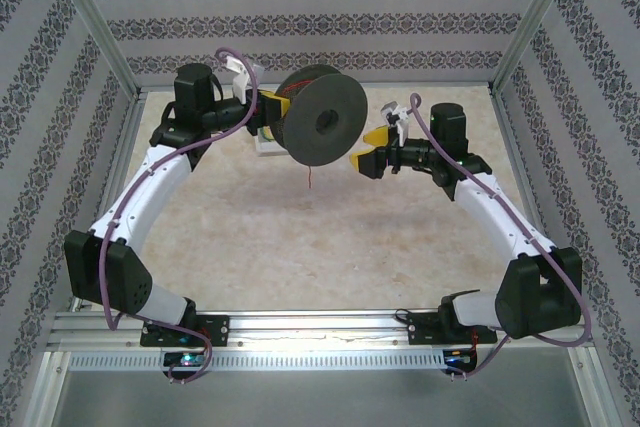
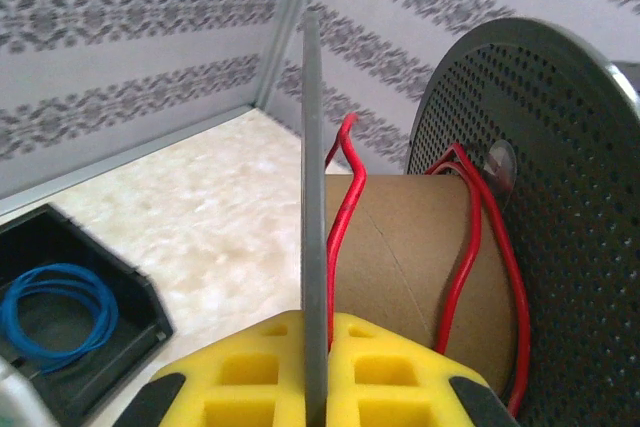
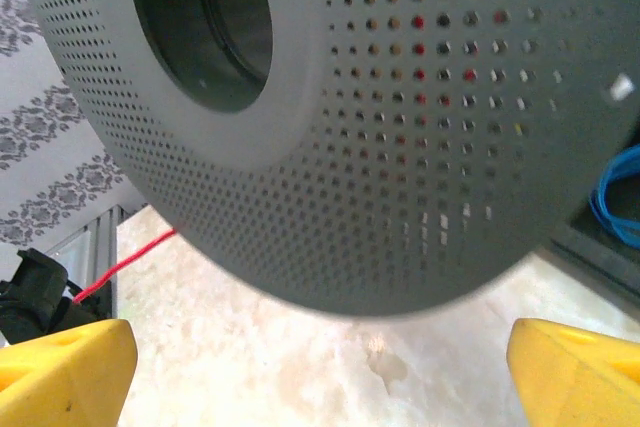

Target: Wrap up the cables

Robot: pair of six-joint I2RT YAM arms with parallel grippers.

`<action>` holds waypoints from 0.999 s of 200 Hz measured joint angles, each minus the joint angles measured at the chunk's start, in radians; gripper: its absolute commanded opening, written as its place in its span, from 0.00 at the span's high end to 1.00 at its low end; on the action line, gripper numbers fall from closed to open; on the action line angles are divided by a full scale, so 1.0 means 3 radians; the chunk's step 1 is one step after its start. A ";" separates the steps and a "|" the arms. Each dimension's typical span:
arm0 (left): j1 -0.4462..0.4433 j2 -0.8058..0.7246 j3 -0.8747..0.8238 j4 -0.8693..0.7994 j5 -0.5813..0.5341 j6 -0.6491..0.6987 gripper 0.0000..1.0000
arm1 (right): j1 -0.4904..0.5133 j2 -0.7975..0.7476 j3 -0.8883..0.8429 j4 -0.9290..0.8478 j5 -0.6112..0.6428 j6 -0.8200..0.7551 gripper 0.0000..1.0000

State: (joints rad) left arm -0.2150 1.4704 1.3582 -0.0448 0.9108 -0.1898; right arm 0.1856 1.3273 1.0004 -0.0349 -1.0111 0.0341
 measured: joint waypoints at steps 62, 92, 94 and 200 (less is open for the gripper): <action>0.0001 0.0000 -0.0197 0.0429 0.0296 -0.0376 1.00 | 0.0004 0.0248 0.0028 0.0652 -0.0306 0.0351 0.19; 0.0001 0.0000 -0.0320 0.0589 0.0388 -0.0498 1.00 | 0.0032 0.0290 0.0141 0.0768 -0.0387 0.0460 0.35; 0.0001 0.0000 -0.0327 0.0596 0.0394 -0.0504 1.00 | 0.0034 0.0290 0.0146 0.0774 -0.0392 0.0458 0.36; 0.0028 0.0010 -0.0114 -0.0239 -0.0233 0.0242 0.04 | 0.0140 0.0206 0.0170 0.0661 -0.0712 0.0601 1.00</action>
State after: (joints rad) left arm -0.2066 1.4734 1.3239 -0.1165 0.8410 -0.1173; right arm 0.2276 1.3891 1.0515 0.1635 -1.2247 0.2146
